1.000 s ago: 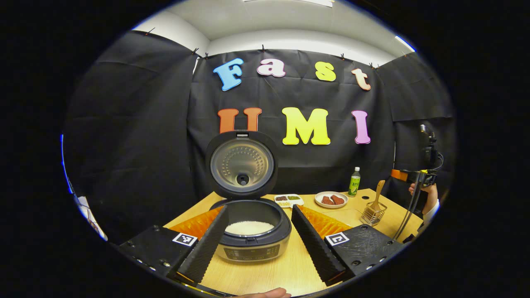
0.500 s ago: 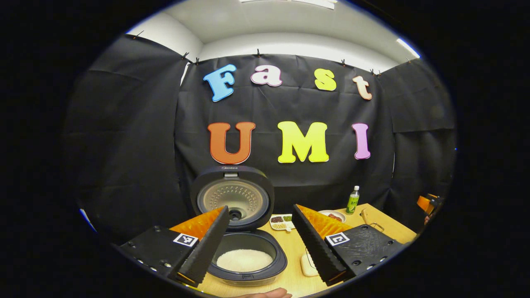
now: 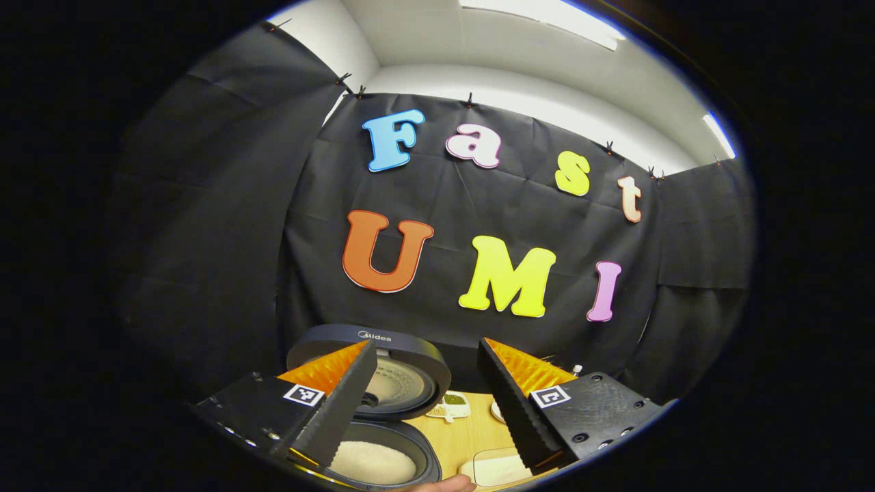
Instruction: Close the left gripper, press the button to open the rice cooker; take a wooden spoon from the chopstick holder with the right hand, scoop a spoonful of rice and pour it into the rice cooker, then put the wooden spoon back into the chopstick holder.
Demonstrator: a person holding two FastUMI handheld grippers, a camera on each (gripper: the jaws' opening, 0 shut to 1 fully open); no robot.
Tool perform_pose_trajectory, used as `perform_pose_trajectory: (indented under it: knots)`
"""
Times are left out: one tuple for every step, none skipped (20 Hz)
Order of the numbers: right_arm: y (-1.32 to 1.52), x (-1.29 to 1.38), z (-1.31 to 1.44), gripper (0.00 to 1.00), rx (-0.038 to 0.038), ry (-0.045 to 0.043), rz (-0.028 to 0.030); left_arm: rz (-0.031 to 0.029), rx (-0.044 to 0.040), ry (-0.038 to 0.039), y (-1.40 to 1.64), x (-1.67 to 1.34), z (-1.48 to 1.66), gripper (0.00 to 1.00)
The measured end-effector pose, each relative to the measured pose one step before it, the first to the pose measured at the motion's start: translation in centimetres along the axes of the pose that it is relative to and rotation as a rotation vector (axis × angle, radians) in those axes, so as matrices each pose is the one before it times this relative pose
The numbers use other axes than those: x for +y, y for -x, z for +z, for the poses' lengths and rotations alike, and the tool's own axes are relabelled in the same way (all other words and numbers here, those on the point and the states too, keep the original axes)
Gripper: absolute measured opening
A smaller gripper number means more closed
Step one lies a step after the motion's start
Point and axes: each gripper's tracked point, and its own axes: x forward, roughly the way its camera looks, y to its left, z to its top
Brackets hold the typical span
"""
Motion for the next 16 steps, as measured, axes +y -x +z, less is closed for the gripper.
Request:
perform_pose_trajectory:
  knots:
    - [-0.229, 0.251, -0.339, 1.00, -0.00197, 0.00685, 0.01491, 0.02638, -0.02274, -0.02300, -1.025, 0.959, 0.017, 0.94]
    - [-0.281, 0.134, -0.280, 1.00, -0.00556, -0.00333, 0.01321, 0.02419, -0.02308, -0.02538, -1.008, 0.898, 0.041, 0.94]
    - [-0.331, 0.161, -0.308, 0.93, -0.00439, -0.00855, 0.01415, 0.02283, -0.02209, -0.01814, -0.888, 0.571, 0.094, 0.94]
    - [-0.438, 0.110, -0.349, 0.96, 0.00177, -0.01598, 0.00816, 0.00639, -0.03192, -0.01496, -0.899, 0.214, 0.341, 0.94]
    - [-0.483, -0.068, -0.724, 1.00, 0.00772, -0.01537, 0.00626, 0.00176, -0.03811, -0.01262, -1.048, 0.014, 0.521, 0.94]
    - [-0.480, 0.010, -0.651, 1.00, 0.01302, -0.01065, 0.00616, 0.01499, -0.04088, -0.02366, -0.928, 0.375, 0.380, 0.94]
    - [-0.452, 0.141, -0.556, 1.00, 0.01161, -0.00404, 0.01073, 0.03069, -0.03529, -0.02114, -1.105, 0.877, 0.002, 0.94]
    - [-0.414, 0.093, -0.325, 1.00, 0.00409, -0.00301, 0.01022, 0.02674, -0.00997, -0.01706, -1.090, 0.756, -0.283, 0.94]
    - [-0.410, 0.029, -0.100, 1.00, -0.00061, -0.00022, 0.00553, 0.00949, 0.00763, -0.00064, -0.778, 0.217, -1.017, 0.94]
    - [-0.358, -0.078, -0.173, 1.00, 0.00142, 0.00033, -0.00093, -0.00586, 0.02551, 0.00476, -0.712, -0.009, -0.989, 0.94]
    - [-0.177, -0.140, -0.288, 1.00, -0.00091, -0.00676, -0.00367, -0.00693, 0.02269, -0.00290, -0.583, -0.158, -0.751, 0.94]
    - [-0.088, 0.183, -0.025, 0.93, -0.00128, -0.01264, 0.00496, 0.00376, 0.00894, -0.00373, -0.519, 0.158, -0.469, 0.94]
    - [-0.058, 0.295, 0.000, 1.00, 0.00171, -0.01054, 0.00702, -0.01018, 0.00886, -0.00316, -0.342, 0.058, -0.309, 0.94]
    - [-0.042, 0.017, -0.169, 1.00, 0.00793, -0.00518, -0.00127, -0.00826, 0.00056, -0.00353, -0.323, -0.028, -0.128, 0.94]
    - [-0.063, -0.088, -0.071, 1.00, 0.00045, -0.00023, 0.00147, 0.00327, 0.00815, 0.00207, -0.413, 0.431, -0.189, 0.94]
    - [0.140, -0.112, 0.031, 1.00, 0.00628, 0.00149, -0.00698, 0.01753, 0.00240, 0.00075, -0.267, 0.634, -0.020, 0.94]
